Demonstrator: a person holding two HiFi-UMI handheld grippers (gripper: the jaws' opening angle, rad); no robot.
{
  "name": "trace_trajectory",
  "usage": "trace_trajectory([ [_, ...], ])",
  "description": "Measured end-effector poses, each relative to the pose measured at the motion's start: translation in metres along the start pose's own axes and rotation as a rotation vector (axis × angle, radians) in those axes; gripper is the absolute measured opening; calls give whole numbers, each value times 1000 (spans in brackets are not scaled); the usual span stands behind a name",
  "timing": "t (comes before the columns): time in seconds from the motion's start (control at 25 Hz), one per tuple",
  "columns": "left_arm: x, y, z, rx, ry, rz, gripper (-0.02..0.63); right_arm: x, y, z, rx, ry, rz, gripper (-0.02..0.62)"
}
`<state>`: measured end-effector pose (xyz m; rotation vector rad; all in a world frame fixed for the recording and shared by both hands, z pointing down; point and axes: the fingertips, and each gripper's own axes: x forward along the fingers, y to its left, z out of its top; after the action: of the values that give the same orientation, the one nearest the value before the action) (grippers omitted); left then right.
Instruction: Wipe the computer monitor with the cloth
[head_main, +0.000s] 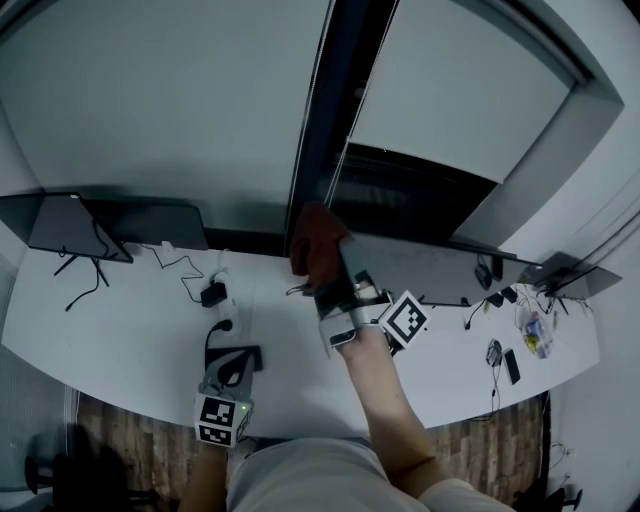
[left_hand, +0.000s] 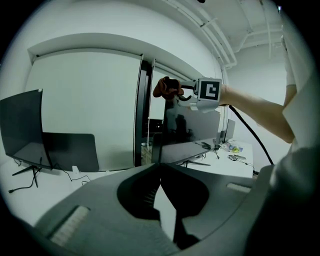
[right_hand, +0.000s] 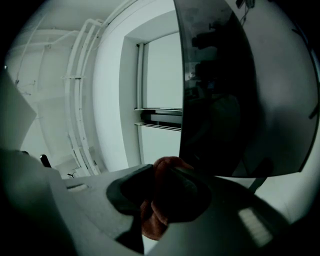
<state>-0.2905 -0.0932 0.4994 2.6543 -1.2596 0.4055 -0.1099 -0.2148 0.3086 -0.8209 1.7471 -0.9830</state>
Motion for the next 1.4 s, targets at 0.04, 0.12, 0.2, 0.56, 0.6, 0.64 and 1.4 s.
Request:
trace_trajectory([
  [0.04, 1, -1, 1, 1, 0, -5, 9, -1, 2, 2, 0, -4, 4, 94],
  [0.12, 4, -4, 2, 3, -1, -14, 9, -3, 4, 8, 1, -14, 7, 94],
  [0.2, 7, -8, 3, 7, 0, -23, 9, -8, 5, 15, -1, -29, 4, 94],
  [0.56, 24, -31, 7, 31, 10, -83, 9, -40, 12, 63, -64, -115, -9, 94],
  [0.6, 27, -35, 9, 36, 11, -91, 9, -44, 12, 69, -73, -123, -14, 94],
  [0.64, 30, -40, 10, 40, 11, -100, 9, -49, 13, 74, -81, -130, -18, 95],
  [1.4, 94, -151, 31, 101, 24, -303, 9, -189, 9, 143, -469, -73, -189, 95],
])
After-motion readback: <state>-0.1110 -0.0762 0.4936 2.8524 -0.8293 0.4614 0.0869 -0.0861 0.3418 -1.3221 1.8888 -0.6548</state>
